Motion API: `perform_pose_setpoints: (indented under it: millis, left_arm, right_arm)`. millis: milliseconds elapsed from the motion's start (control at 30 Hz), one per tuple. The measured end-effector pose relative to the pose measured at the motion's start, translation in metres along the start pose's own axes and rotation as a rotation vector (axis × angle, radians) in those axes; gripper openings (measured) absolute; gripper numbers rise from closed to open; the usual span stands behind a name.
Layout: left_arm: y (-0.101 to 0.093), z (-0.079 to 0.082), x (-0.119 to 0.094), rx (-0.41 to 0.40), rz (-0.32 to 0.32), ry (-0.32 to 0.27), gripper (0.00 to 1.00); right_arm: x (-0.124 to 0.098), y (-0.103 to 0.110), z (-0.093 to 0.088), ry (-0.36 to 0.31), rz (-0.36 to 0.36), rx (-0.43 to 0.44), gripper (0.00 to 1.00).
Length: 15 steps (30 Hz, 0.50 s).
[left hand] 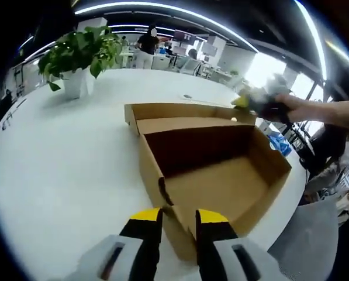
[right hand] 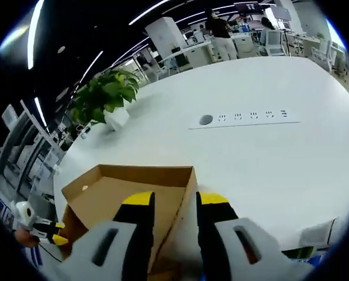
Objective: Operate the shoe box by opening the lid, removing the specified soft item, and placing it in the target area until the item is outside and the box remains undamaged.
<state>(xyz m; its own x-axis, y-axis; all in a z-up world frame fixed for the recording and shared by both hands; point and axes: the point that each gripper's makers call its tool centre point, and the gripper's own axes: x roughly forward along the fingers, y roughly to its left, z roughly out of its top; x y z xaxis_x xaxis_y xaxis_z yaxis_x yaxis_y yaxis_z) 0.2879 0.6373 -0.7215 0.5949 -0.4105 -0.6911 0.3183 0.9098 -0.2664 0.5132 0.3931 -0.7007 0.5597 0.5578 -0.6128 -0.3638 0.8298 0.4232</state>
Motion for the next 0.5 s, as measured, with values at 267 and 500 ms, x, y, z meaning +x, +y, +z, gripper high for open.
perform_pose_setpoints:
  millis: [267, 500]
  left_arm:
    - [0.0, 0.0, 0.0, -0.006, 0.001, -0.003, 0.22]
    - [0.0, 0.0, 0.001, -0.006, 0.004, -0.002, 0.22]
  right_arm:
    - [0.016, 0.003, -0.01, 0.049, -0.02, -0.004, 0.22]
    - [0.022, 0.0, -0.017, 0.078, -0.06, -0.025, 0.13]
